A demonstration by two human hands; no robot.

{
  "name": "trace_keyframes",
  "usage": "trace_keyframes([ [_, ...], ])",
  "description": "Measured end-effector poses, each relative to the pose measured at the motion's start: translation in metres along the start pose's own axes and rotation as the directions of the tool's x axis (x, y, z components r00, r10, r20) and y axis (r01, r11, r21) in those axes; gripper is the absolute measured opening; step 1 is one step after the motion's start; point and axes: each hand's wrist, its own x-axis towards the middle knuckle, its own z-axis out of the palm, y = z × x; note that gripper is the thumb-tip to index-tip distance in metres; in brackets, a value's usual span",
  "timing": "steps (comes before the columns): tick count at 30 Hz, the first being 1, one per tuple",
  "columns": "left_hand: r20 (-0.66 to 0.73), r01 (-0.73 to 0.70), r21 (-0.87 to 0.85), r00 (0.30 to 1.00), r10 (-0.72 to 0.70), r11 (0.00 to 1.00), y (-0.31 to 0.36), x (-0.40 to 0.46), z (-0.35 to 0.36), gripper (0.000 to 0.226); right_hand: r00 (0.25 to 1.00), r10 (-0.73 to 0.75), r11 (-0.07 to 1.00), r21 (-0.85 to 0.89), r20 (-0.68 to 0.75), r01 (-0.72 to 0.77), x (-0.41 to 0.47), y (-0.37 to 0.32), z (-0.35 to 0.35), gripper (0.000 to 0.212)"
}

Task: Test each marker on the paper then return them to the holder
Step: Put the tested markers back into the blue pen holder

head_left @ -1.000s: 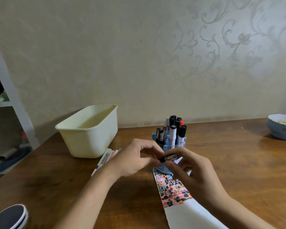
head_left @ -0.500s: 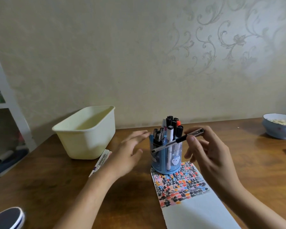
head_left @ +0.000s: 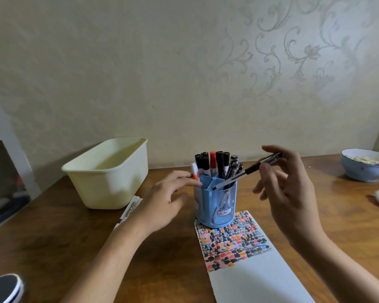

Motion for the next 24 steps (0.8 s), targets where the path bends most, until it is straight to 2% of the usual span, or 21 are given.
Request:
trace_keyframes([
  [8,0.011,0.001,-0.047,1.000,0.000,0.999,0.000,0.001,-0.001,0.044,0.999,-0.051,0.984,-0.173,0.011,0.052,0.013,0.005,0.006,0.037],
  [15,0.047,0.009,-0.032,0.999,-0.008,0.999,0.000,0.002,-0.003,0.053,0.974,-0.134,0.885,-0.420,0.183,0.201,0.010,0.003,0.018,0.033],
  [19,0.071,0.019,-0.036,0.997,-0.016,0.999,-0.001,0.001,-0.006,0.051,0.956,-0.141,0.855,-0.454,0.259,0.250,0.004,0.005,0.020,0.027],
  [24,0.110,0.050,-0.094,0.993,-0.039,0.994,-0.004,0.001,-0.011,0.052,0.950,-0.058,0.864,-0.460,0.308,0.202,-0.002,0.006,0.020,0.042],
])
